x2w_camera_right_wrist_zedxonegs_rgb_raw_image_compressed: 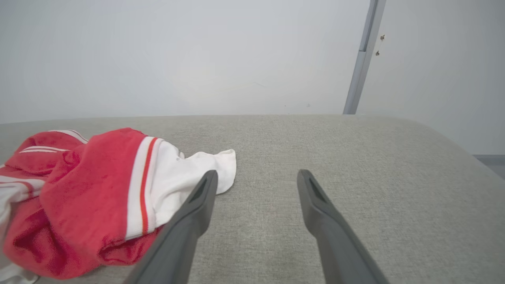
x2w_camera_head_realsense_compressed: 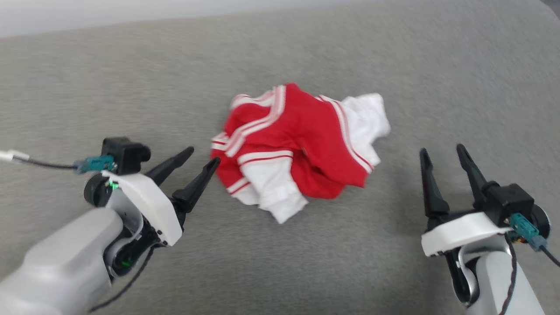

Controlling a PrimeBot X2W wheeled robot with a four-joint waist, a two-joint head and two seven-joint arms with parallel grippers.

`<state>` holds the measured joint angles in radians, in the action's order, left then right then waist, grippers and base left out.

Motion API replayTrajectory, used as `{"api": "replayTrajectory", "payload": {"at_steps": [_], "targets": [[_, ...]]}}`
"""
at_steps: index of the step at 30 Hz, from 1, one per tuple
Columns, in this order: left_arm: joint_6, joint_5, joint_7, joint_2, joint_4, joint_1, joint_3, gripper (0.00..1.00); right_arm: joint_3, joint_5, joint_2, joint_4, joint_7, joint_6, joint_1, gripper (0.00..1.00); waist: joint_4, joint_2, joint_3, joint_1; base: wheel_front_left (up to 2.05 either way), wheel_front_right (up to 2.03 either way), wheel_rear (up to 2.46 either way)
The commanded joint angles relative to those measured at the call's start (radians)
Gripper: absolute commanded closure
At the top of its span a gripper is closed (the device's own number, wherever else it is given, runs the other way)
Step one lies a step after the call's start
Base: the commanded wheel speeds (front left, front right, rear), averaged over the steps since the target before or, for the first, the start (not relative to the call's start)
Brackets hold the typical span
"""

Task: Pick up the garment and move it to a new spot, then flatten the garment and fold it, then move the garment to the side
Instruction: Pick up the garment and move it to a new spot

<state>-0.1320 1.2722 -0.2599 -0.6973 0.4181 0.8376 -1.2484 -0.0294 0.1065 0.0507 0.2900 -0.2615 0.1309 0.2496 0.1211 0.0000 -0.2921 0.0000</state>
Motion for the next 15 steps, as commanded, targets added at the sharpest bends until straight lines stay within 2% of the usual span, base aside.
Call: {"api": "replayTrajectory", "payload": {"at_steps": [1, 9, 15], "targets": [[0.003, 0.015, -0.005, 0.007, 0.003, -0.022, 0.022, 0.00, -0.004, -0.009, 0.001, 0.001, -0.005, 0.000, -0.012, 0.00, -0.087, 0.0000, 0.085, 0.0000, 0.00, 0.00, 0.00], [0.003, -0.103, -0.006, 0.105, 0.067, -0.344, 0.390, 0.00, -0.060, -0.047, 0.002, 0.027, -0.005, 0.000, -0.093, 0.00, -0.192, 0.0000, 0.187, 0.0000, 0.00, 0.00, 0.00], [0.003, -0.291, -0.006, 0.186, 0.090, -0.584, 0.707, 0.00, -0.088, -0.056, 0.002, 0.017, -0.005, 0.000, -0.154, 0.00, -0.222, 0.0000, 0.240, 0.0000, 0.00, 0.00, 0.00]]}}
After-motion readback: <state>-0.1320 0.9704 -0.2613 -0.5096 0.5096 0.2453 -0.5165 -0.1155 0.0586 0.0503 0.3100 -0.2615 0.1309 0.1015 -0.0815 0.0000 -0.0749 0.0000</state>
